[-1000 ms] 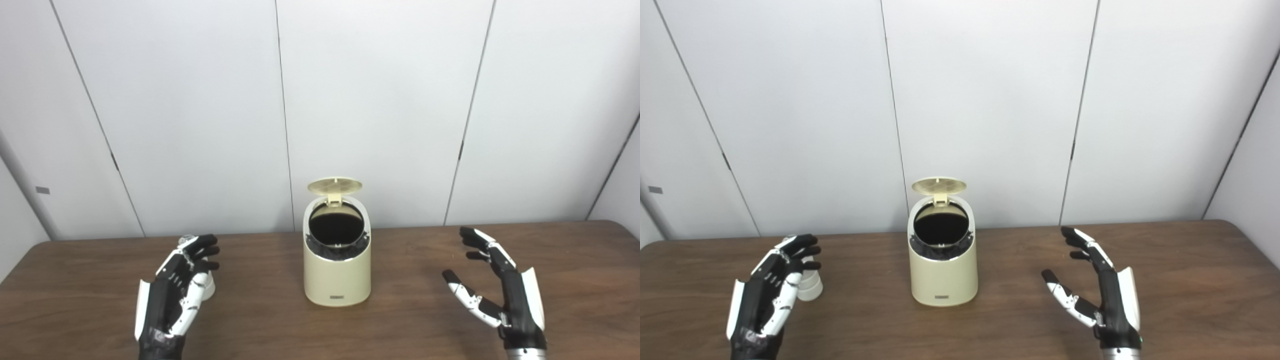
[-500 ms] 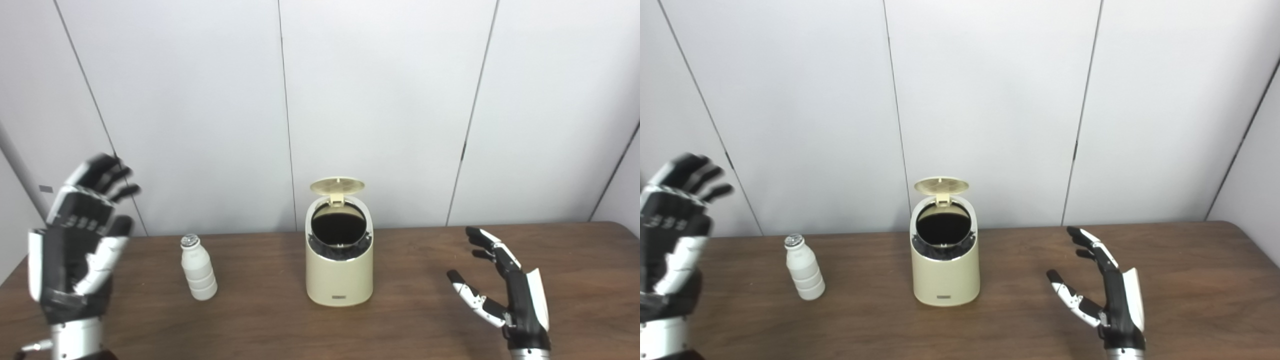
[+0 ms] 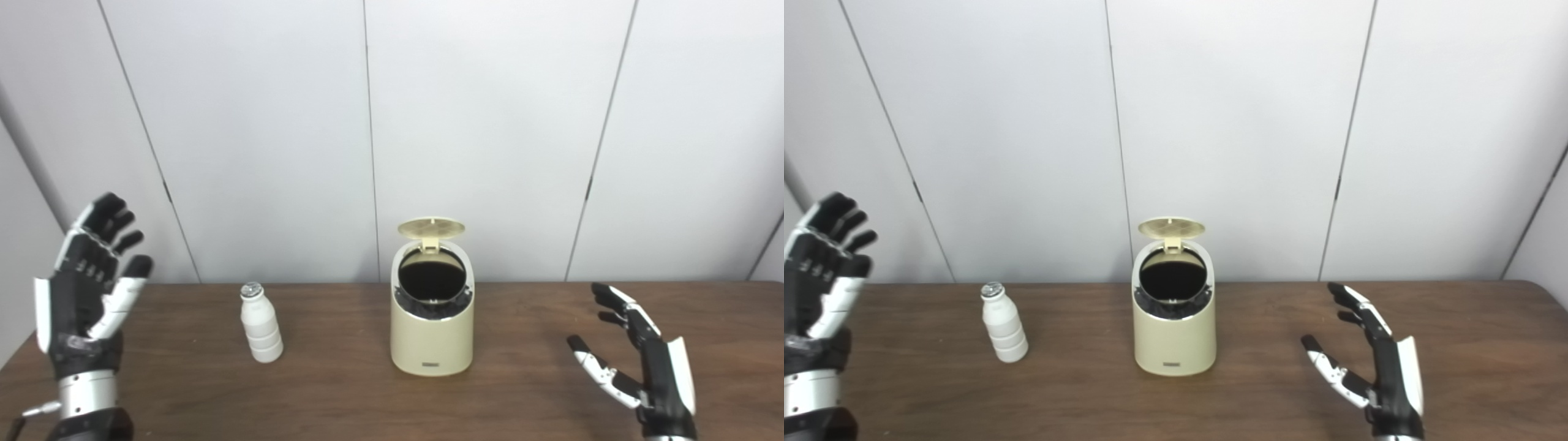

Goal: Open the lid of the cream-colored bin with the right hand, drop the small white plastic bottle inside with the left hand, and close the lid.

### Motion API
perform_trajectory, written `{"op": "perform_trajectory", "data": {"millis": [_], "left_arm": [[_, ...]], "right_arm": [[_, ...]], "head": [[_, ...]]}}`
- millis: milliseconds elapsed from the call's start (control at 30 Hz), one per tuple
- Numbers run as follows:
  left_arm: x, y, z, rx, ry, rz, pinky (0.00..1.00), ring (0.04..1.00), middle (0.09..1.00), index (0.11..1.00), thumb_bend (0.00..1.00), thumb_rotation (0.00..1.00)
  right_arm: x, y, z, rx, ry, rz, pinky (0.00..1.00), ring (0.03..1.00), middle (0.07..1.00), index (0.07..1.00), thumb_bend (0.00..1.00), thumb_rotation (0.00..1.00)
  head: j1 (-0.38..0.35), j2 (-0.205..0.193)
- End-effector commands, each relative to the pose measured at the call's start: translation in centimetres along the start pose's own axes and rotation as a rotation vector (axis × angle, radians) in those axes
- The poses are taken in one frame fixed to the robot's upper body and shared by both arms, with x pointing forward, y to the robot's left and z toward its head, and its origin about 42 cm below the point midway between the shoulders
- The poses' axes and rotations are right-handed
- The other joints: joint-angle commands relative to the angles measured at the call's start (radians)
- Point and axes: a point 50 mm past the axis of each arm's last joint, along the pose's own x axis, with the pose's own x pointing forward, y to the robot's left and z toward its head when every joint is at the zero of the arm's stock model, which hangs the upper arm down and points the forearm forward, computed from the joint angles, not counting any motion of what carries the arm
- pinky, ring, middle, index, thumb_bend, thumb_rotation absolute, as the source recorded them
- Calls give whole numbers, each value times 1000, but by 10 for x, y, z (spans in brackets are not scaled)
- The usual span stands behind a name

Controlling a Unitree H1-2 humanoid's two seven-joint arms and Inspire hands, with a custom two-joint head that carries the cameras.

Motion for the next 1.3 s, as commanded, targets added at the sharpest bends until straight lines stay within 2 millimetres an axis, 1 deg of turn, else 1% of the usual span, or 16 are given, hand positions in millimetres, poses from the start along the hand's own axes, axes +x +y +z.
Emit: {"op": "perform_trajectory", "data": {"millis": [0,33,100,167,233,300,400,467,600,667,767,867,933,1033,1133,1267], "left_arm": [[7,3,2,39,-58,-51,861,893,902,896,957,550],[6,3,-2,47,-53,-67,870,899,909,901,955,547],[5,4,-11,64,-54,-87,854,892,907,898,969,535],[5,4,-18,74,-61,-96,830,889,906,896,981,543],[4,3,-24,79,-64,-97,810,883,901,891,996,536],[3,3,-31,114,-55,-97,801,878,898,891,1000,553],[-2,3,-43,154,-34,-104,791,870,893,886,1000,592],[-6,2,-49,158,-12,-106,792,870,891,880,1000,586],[-20,-3,-66,165,51,-129,802,877,887,885,1000,577],[-24,-3,-72,197,70,-138,789,865,878,873,1000,587],[-27,-2,-79,239,97,-150,789,876,891,887,1000,600],[-27,5,-89,294,136,-153,797,898,909,909,1000,595],[-27,9,-96,316,165,-153,823,914,913,904,1000,544],[-26,12,-102,339,182,-164,829,913,913,895,1000,518],[-27,15,-108,323,207,-166,824,908,916,900,1000,499],[-31,13,-115,296,238,-176,860,922,928,922,1000,443]], "right_arm": [[12,-12,6,-2,-56,-18,708,798,803,783,233,90],[12,-12,7,-2,-56,-17,704,796,802,782,232,86],[11,-13,6,-3,-55,-11,693,789,797,781,227,80],[10,-14,4,-6,-49,-1,705,795,801,784,219,82],[9,-15,3,-8,-41,8,715,802,808,787,212,104],[8,-15,2,-3,-34,8,720,807,814,790,211,91],[8,-15,1,-6,-28,5,711,801,813,788,207,98],[9,-15,1,-5,-25,4,707,796,808,785,206,101],[8,-15,-1,-28,-24,4,685,778,792,775,208,11],[8,-15,-2,-14,-18,2,691,784,794,777,211,2],[8,-15,-3,1,-10,0,720,802,807,786,212,3],[8,-15,-4,-2,-18,5,731,809,813,791,209,2],[9,-15,-4,-3,-22,4,723,805,808,787,205,33],[10,-15,-2,0,-15,5,717,802,807,786,199,80],[12,-15,0,-5,-15,10,720,806,811,791,190,14],[14,-15,5,-12,-24,10,703,800,806,786,187,0]], "head": [[6,1],[6,1],[19,4],[29,5],[34,5],[41,2],[47,-1],[49,-4],[53,-10],[56,-12],[61,-17],[71,-21],[77,-23],[92,-28],[100,-31],[107,-33]]}}
